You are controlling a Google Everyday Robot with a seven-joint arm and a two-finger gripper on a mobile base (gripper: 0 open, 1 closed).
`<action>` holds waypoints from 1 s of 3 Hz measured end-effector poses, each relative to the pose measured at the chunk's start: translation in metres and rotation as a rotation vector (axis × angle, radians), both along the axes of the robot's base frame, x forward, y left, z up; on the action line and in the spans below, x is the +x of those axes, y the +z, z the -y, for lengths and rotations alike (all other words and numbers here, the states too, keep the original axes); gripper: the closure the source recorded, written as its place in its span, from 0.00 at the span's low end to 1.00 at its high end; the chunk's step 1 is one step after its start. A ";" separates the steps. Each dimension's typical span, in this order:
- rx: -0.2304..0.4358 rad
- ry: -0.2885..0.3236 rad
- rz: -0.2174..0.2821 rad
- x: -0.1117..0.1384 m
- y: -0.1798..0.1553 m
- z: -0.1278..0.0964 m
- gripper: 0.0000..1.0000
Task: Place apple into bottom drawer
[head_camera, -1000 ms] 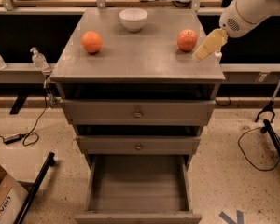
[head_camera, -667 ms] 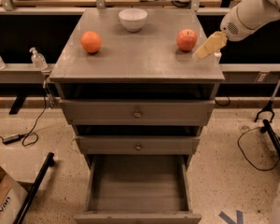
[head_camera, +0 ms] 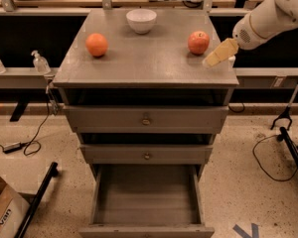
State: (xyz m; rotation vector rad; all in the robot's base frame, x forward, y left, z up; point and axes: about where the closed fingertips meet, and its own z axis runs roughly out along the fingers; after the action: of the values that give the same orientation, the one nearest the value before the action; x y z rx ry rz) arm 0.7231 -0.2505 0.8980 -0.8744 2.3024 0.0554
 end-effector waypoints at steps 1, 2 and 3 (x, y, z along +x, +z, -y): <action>0.067 -0.010 0.041 0.012 -0.009 -0.010 0.00; 0.131 0.010 0.083 0.031 -0.016 -0.025 0.00; 0.180 0.042 0.114 0.050 -0.021 -0.041 0.00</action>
Offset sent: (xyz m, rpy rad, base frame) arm 0.0526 0.0374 -0.0183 0.2069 -0.1457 0.0276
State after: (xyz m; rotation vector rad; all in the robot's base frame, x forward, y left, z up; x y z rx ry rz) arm 0.7727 -0.2095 0.8769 -0.8119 2.1363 0.2216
